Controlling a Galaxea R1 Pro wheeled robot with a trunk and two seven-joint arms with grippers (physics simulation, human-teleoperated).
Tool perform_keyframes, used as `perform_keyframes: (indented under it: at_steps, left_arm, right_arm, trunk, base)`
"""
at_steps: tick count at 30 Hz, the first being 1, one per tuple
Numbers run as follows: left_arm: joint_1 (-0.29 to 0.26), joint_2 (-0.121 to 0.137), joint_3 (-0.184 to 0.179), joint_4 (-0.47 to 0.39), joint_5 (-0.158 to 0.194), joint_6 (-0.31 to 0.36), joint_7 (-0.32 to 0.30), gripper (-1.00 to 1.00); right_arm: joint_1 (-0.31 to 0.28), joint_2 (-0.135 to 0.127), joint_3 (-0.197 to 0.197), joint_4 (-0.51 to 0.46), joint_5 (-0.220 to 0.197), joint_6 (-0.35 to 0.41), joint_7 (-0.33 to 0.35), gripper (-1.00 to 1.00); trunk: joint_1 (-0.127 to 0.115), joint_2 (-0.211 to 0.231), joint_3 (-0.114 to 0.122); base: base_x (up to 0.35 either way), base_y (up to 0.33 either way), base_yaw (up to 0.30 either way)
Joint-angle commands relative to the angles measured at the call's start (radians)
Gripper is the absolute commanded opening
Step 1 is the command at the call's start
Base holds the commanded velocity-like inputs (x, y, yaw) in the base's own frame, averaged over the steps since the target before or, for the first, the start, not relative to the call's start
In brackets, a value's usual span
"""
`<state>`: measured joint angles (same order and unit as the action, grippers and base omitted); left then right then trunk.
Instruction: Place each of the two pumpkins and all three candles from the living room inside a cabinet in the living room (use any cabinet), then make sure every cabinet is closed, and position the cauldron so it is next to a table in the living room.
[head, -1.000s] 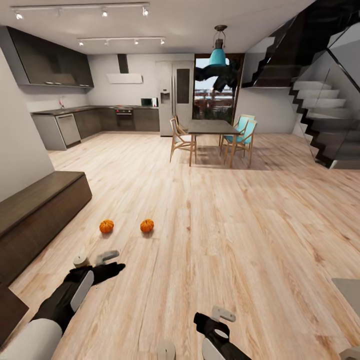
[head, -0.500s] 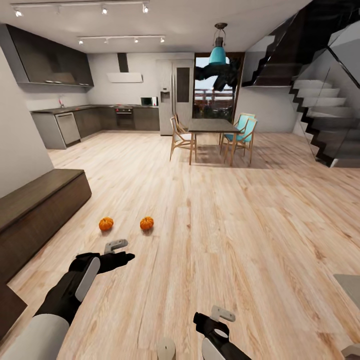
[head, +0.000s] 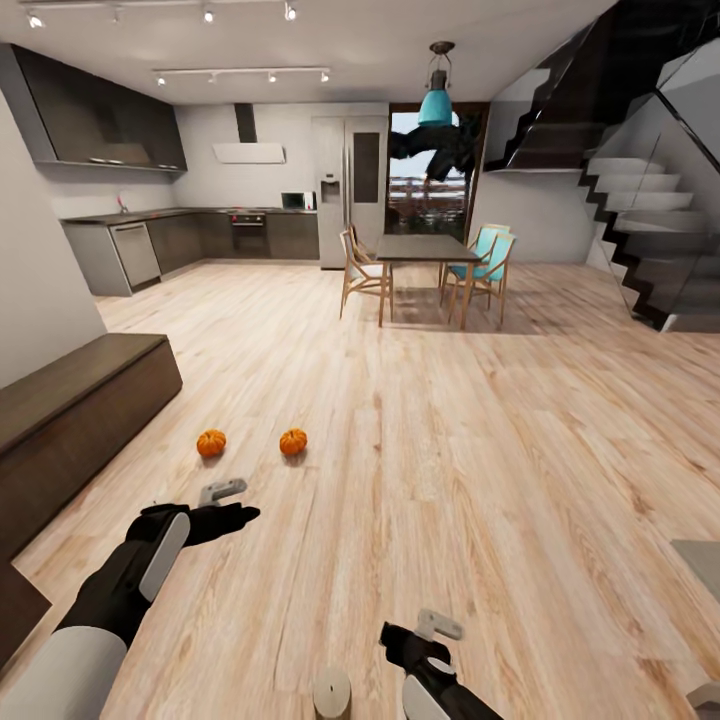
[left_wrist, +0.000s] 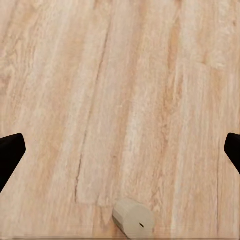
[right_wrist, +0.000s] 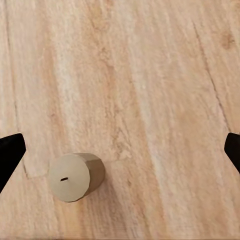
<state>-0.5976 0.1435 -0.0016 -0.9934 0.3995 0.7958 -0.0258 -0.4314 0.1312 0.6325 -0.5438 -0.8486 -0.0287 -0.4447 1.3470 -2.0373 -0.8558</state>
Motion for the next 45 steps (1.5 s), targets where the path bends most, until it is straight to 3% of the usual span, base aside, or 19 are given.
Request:
perform_keyframes:
  at_steps: [1,2,3,5,6,8,10,12,17,33,37,40,45]
  left_arm:
    - [-0.001,0.000,0.000,-0.001,-0.001,0.006,-0.003,1.00]
    - [-0.001,-0.001,0.000,-0.001,-0.001,0.007,-0.003,1.00]
    - [-0.001,-0.004,-0.001,-0.001,-0.001,0.008,-0.003,1.00]
    - [-0.001,-0.004,-0.001,-0.001,-0.001,0.009,-0.003,1.00]
    - [-0.001,-0.004,-0.001,-0.001,-0.001,0.009,-0.003,1.00]
    - [-0.001,-0.002,-0.001,-0.001,-0.001,0.009,-0.003,1.00]
    - [-0.001,0.001,-0.001,-0.001,-0.001,0.009,-0.003,1.00]
    - [-0.001,0.003,-0.001,-0.002,-0.001,0.010,-0.003,1.00]
    - [-0.001,0.002,-0.001,-0.007,-0.002,0.012,-0.003,1.00]
    - [-0.002,0.006,-0.002,-0.011,-0.022,0.051,0.008,1.00]
    - [-0.003,0.014,-0.003,-0.010,-0.051,0.051,0.011,1.00]
    - [-0.006,0.035,-0.002,-0.010,-0.089,0.051,0.012,1.00]
    - [-0.007,0.038,-0.002,-0.010,-0.099,0.051,0.012,1.00]
  right_arm:
    - [-0.001,-0.001,0.009,-0.006,-0.012,0.009,-0.001,1.00]
    - [-0.001,-0.001,0.009,-0.006,-0.014,0.019,0.001,1.00]
    - [-0.004,0.001,0.003,-0.010,-0.023,0.104,0.003,1.00]
    - [-0.007,0.002,-0.002,-0.014,-0.028,0.161,0.004,1.00]
    - [-0.017,0.003,-0.017,-0.021,-0.042,0.234,0.003,1.00]
    - [-0.055,0.003,-0.049,-0.028,-0.073,0.333,0.002,1.00]
    - [-0.144,0.003,-0.109,-0.030,-0.131,0.460,0.001,1.00]
    - [-0.186,0.002,-0.133,-0.029,-0.153,0.515,-0.006,1.00]
    - [-0.212,0.001,-0.150,-0.016,-0.164,0.550,-0.018,1.00]
    - [-0.222,0.001,-0.149,-0.015,-0.161,0.553,-0.021,1.00]
    - [-0.222,0.001,-0.149,-0.015,-0.160,0.551,-0.021,1.00]
    - [-0.222,0.001,-0.148,-0.015,-0.158,0.550,-0.020,1.00]
    - [-0.222,0.001,-0.145,-0.016,-0.157,0.551,-0.020,1.00]
  trunk:
    - [0.004,-0.008,-0.004]
    - [0.008,-0.015,-0.007]
    - [0.011,-0.022,-0.010]
    - [0.019,-0.036,-0.017]
    - [0.023,-0.043,-0.020]
    - [0.031,-0.057,-0.026]
    - [0.038,-0.071,-0.032]
    - [0.046,-0.085,-0.039]
    - [0.065,-0.120,-0.054]
    - [0.126,-0.232,-0.104]
    - [0.142,-0.260,-0.117]
    - [0.153,-0.281,-0.126]
    - [0.172,-0.316,-0.142]
  base:
    - [0.000,0.000,0.000]
    - [0.000,0.000,0.000]
    - [0.000,0.000,0.000]
    - [0.000,0.000,0.000]
    - [0.000,0.000,0.000]
    - [0.000,0.000,0.000]
    - [0.000,0.000,0.000]
    - [0.000,0.000,0.000]
    - [0.000,0.000,0.000]
    - [0.000,0.000,0.000]
    - [0.000,0.000,0.000]
    - [0.000,0.000,0.000]
    - [0.000,0.000,0.000]
